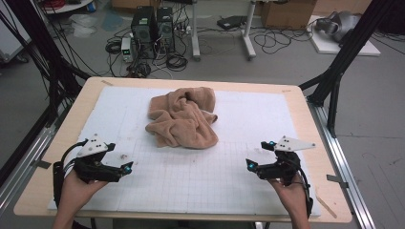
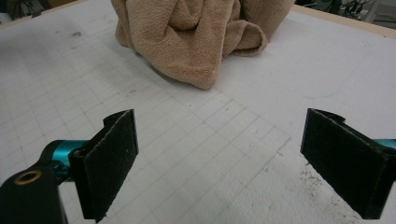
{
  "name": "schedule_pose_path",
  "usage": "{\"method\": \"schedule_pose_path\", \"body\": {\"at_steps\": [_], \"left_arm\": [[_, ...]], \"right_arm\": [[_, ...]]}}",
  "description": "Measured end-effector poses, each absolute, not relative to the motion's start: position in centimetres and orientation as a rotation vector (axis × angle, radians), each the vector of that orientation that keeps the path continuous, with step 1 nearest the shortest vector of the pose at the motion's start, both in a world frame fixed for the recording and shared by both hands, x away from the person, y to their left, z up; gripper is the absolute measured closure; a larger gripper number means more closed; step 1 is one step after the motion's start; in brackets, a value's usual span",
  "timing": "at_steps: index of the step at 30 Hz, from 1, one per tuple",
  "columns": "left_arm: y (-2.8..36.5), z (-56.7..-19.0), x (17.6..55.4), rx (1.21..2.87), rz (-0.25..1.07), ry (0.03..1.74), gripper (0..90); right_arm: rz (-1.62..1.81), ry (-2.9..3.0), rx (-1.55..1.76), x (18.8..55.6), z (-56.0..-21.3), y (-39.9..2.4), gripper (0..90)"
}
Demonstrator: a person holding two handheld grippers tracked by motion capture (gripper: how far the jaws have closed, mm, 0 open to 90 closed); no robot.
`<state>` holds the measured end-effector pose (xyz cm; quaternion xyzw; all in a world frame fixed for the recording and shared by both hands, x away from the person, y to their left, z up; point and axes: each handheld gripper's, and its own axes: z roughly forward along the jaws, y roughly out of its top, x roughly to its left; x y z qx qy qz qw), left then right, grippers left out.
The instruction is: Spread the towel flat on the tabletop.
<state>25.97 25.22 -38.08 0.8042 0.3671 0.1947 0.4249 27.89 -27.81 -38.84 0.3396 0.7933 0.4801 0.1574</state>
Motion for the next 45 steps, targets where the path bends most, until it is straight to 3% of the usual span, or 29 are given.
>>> {"method": "schedule_pose_path", "body": {"at_steps": [26,35,37,45], "left_arm": [[21.5,-37.6,29.4,2.04,0.432,0.872,12.9],[19.2,-38.6,32.0,2.056,0.487,0.844,26.3],[18.7,-39.1,32.6,2.053,0.463,0.851,29.7],[17.4,-41.3,35.2,2.085,0.391,0.878,47.5]], "right_arm": [[1.346,2.357,0.844,34.5,-36.1,-21.3,10.3],[1.336,2.392,0.832,37.2,-36.1,-19.0,11.3],[1.34,2.408,0.815,37.8,-36.5,-18.5,17.5],[1.283,2.458,0.818,39.5,-38.6,-17.2,28.6]]}}
